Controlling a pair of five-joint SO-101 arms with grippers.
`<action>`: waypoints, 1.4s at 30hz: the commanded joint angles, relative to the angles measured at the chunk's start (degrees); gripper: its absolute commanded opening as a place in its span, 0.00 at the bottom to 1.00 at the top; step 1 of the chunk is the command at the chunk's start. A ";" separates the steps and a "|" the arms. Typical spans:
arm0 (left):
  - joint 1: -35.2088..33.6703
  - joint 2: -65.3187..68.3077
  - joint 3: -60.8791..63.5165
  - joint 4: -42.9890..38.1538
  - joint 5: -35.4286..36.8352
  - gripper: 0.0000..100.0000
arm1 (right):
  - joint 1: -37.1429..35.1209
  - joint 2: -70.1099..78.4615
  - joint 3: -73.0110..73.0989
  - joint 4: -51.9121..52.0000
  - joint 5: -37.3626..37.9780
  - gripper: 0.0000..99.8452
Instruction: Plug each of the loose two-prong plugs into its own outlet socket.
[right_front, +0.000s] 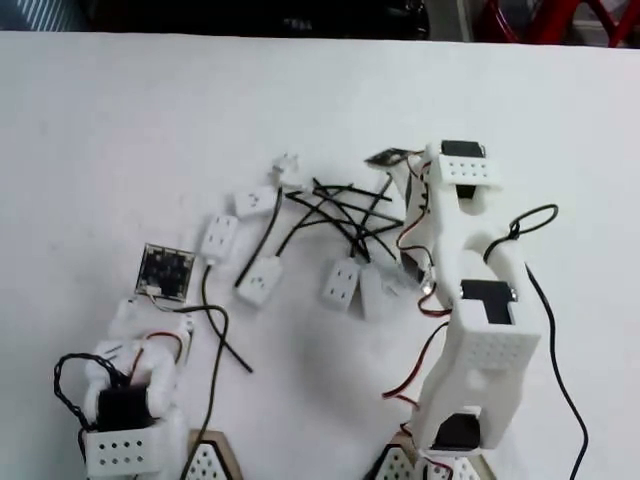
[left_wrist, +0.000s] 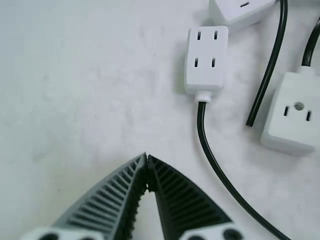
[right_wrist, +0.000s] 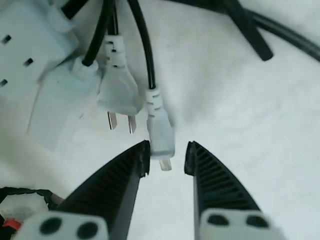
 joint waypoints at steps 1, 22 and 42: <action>0.13 -0.40 -0.26 -0.88 0.00 0.02 | -0.75 -0.66 -0.35 -0.48 0.35 0.12; 0.13 -0.40 -0.26 -0.88 0.00 0.02 | -3.38 2.07 -0.18 -0.31 0.35 0.12; 0.13 -0.40 -0.26 -0.88 0.00 0.02 | -2.95 -7.34 -4.57 7.43 0.44 0.02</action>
